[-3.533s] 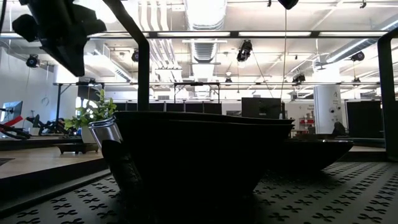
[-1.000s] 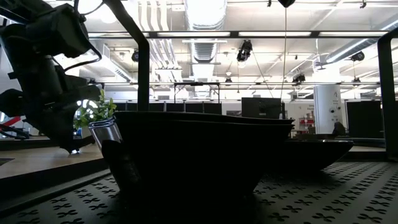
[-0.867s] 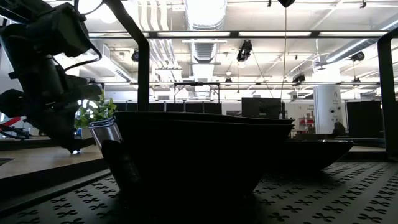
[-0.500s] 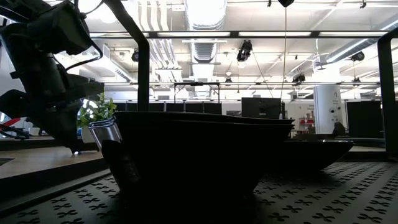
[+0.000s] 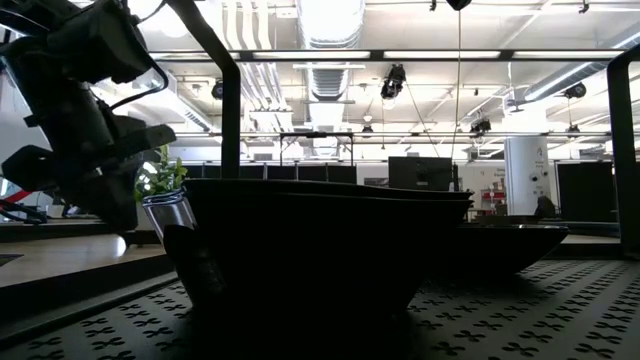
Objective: Pick & Place Mini shaped plates
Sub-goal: Stack the square plate on top of the other square plates on the shelf
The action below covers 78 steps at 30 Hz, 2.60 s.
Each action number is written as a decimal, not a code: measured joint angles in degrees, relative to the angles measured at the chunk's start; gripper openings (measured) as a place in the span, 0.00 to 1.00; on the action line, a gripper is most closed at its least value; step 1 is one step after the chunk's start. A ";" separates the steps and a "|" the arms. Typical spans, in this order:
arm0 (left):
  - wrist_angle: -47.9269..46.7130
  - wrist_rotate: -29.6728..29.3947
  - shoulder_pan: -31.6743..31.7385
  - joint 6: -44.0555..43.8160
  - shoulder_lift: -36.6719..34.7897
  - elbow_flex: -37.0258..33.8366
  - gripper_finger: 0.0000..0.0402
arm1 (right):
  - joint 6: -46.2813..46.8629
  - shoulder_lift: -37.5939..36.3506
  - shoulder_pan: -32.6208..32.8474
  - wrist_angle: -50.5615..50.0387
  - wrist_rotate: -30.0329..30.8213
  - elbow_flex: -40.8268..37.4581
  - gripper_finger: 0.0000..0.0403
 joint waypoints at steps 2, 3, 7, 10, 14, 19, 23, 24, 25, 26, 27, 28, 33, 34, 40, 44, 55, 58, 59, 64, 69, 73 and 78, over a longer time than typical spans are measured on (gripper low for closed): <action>0.12 -0.24 -0.01 0.00 0.00 0.00 0.13 | 0.00 0.00 0.00 0.00 0.00 0.01 0.14; 0.10 -0.22 0.00 -0.04 0.00 -0.02 0.13 | 0.00 0.00 0.00 0.00 0.00 0.01 0.14; 0.01 -0.17 0.00 -0.87 0.02 -0.09 0.13 | 0.00 0.00 0.00 0.00 0.00 0.00 0.14; 0.01 -0.12 -0.02 -0.90 0.02 -0.09 0.13 | 0.00 0.00 0.00 0.00 0.00 0.00 0.14; 0.01 -0.06 -0.02 -0.92 0.02 -0.11 0.13 | 0.00 0.00 0.00 0.00 0.00 0.00 0.14; 0.10 -0.06 -0.02 -0.92 0.79 -0.13 0.13 | 0.00 0.00 0.02 0.00 0.00 0.00 0.14; 0.93 0.02 -0.02 -0.69 2.63 -0.20 0.13 | 0.01 0.00 0.02 0.01 0.00 0.01 0.14; 1.75 0.04 -0.02 -0.01 3.02 -0.20 0.13 | 0.01 0.00 0.02 0.02 0.00 0.00 0.14; 2.67 0.15 -0.02 0.92 3.34 -0.20 0.13 | 0.02 0.00 0.02 0.02 0.00 0.02 0.14; 3.29 0.14 -0.02 1.42 3.50 -0.20 0.13 | 0.02 0.00 0.02 0.02 0.00 0.00 0.14; 3.70 0.12 0.01 1.98 3.57 -0.20 0.13 | 0.02 0.00 0.02 0.02 0.00 0.01 0.14; 4.02 0.13 0.00 2.16 3.63 -0.20 0.13 | 0.02 0.00 0.02 0.02 0.00 0.00 0.14; 4.80 0.14 0.07 1.38 3.65 -0.20 0.13 | 0.02 0.00 0.02 0.02 0.00 0.02 0.14; 5.10 0.13 0.07 1.50 3.65 -0.20 0.13 | 0.02 0.00 0.02 0.02 0.00 0.02 0.14; 5.56 0.13 0.07 2.16 4.93 -0.20 0.13 | 0.02 0.00 0.02 0.04 0.00 0.02 0.14; 5.61 -0.33 0.05 2.14 5.83 -0.20 0.11 | 0.02 0.00 0.02 0.02 -0.02 0.02 0.14; 5.42 -3.98 0.04 6.48 5.64 0.96 0.00 | 0.02 0.00 0.02 0.02 -0.02 0.02 0.14; 5.12 -5.57 0.04 10.05 5.08 2.99 0.00 | 0.02 0.00 0.02 0.02 -0.02 0.02 0.14; 4.91 -6.14 0.04 11.45 4.82 3.86 0.00 | 0.02 0.00 0.02 0.02 -0.02 0.02 0.14; 3.40 -10.25 0.04 20.39 3.77 9.49 0.00 | 0.02 0.00 0.02 -0.02 -0.02 0.02 0.14; 2.90 -15.60 0.04 30.54 3.74 15.99 0.00 | -3.75 0.02 0.00 -0.02 0.87 0.02 0.14; 3.05 -19.04 0.04 40.89 4.06 21.26 0.00 | -5.99 0.04 0.01 0.12 2.52 0.02 0.17; 4.21 -22.40 0.04 51.42 5.41 26.14 0.00 | -7.98 0.04 -0.04 0.37 10.28 -0.13 0.26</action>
